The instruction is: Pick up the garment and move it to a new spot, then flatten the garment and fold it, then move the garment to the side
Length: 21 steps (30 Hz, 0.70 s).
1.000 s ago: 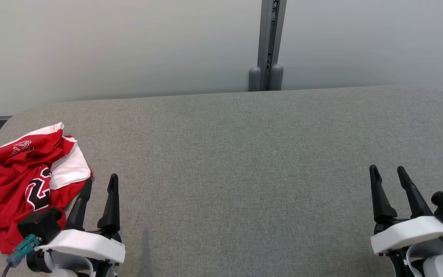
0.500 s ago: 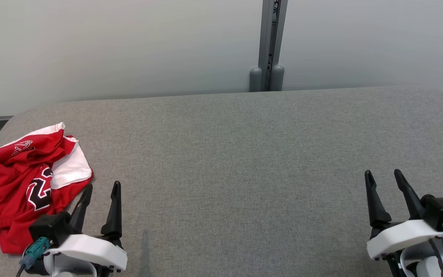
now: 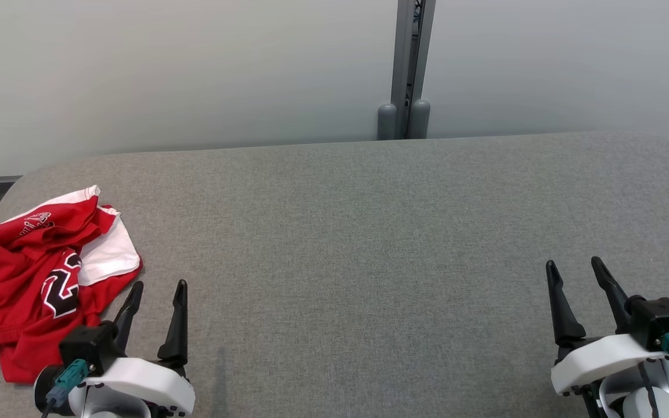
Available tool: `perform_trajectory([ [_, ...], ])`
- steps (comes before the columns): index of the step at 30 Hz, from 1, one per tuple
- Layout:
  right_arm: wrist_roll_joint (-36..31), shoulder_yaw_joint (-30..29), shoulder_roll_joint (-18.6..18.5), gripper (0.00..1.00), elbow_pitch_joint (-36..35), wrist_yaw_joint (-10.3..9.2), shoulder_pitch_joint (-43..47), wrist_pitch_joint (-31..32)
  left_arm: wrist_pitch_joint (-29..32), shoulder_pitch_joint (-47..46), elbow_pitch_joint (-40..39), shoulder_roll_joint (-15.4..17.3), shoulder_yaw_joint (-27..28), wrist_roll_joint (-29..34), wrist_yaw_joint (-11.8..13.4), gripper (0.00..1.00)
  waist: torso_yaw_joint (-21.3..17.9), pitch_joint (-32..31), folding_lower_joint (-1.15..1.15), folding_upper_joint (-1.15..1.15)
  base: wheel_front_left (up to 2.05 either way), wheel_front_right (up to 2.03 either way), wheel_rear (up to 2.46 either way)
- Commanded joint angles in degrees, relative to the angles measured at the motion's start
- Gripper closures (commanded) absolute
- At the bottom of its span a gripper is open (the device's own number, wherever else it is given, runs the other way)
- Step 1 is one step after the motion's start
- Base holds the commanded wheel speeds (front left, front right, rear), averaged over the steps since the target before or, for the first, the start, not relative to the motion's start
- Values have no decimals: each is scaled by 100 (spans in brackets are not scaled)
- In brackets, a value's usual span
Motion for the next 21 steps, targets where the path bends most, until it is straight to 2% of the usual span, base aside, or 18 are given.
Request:
perform_trajectory([
  [1, -71, -18, -12, 0, 4, 25, -63, -63, -54, -100, 12, 34, 10, 98, 34, 0, 0, -3, 0, 0, 0, 0, 0],
  [21, -364, -9, 37, 0, 172, 21, -49, -278, -257, -174, 317, -2, 33, 660, 28, 0, -9, 1, 0, 0, 0, 0, 0],
])
